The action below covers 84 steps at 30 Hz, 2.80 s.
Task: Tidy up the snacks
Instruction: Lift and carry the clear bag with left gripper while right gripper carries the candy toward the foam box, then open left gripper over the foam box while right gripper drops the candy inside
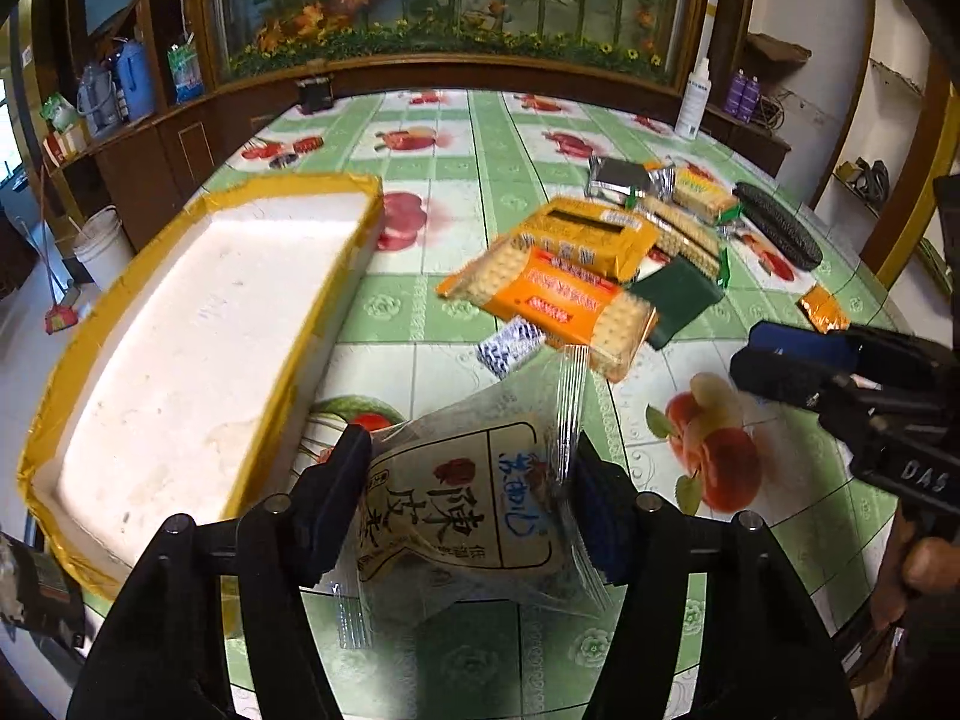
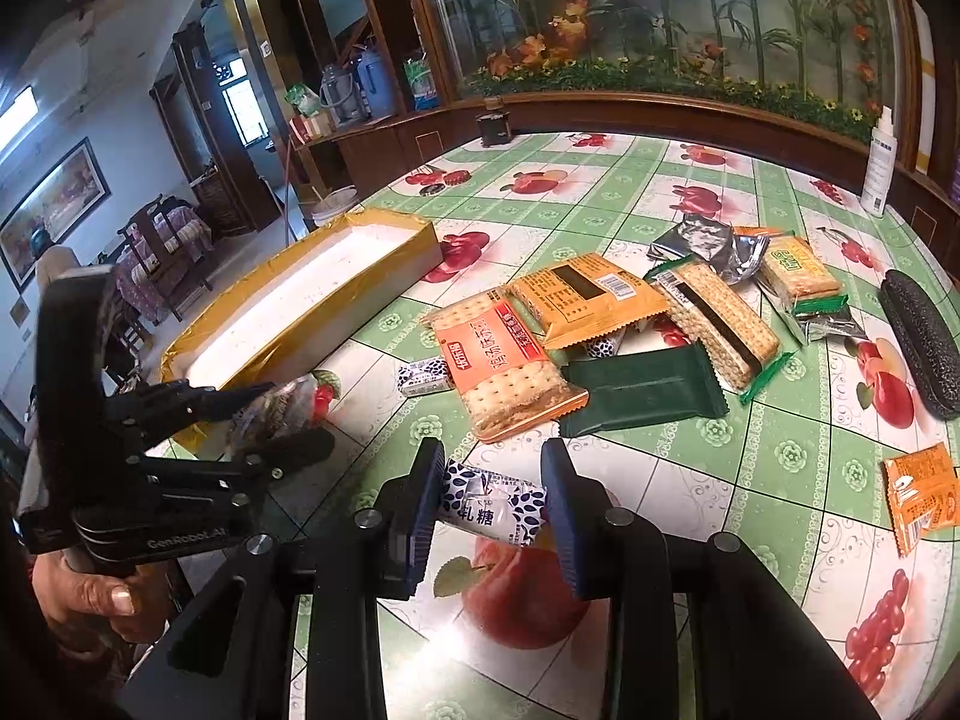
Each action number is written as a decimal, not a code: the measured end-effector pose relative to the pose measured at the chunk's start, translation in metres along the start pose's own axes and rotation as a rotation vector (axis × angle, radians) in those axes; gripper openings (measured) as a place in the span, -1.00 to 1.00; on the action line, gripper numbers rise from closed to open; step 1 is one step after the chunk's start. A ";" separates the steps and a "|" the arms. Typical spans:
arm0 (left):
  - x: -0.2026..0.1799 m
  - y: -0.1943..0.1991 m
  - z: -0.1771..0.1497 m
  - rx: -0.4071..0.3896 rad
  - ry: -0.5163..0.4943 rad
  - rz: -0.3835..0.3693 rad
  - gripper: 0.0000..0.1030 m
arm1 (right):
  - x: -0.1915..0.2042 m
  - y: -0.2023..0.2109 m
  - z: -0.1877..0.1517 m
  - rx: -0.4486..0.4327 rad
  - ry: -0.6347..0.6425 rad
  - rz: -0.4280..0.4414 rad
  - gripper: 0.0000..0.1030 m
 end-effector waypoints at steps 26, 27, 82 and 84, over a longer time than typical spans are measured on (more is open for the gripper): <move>0.070 0.070 0.016 -0.106 0.051 -0.007 -0.68 | 0.125 -0.022 0.076 -0.063 0.198 0.145 -0.34; 0.060 0.068 0.013 -0.093 0.020 -0.029 -0.64 | 0.127 -0.019 0.082 -0.082 0.201 0.139 -0.34; 0.168 0.022 -0.008 -0.011 0.250 0.291 0.25 | 0.214 -0.155 0.099 0.134 0.205 0.283 -0.32; 0.168 0.022 -0.009 -0.008 0.253 0.305 0.35 | 0.216 -0.157 0.099 0.137 0.219 0.274 -0.18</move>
Point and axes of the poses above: each gripper's, at about its wrist camera, not at the fingertips, and y roughly against the way its jaws point, x to its left, z to its top, the point moved 4 cm from there along -y, roughly the way its jaws point, and after that the axes turned 13 degrees about -z, right-handed, at the moved point
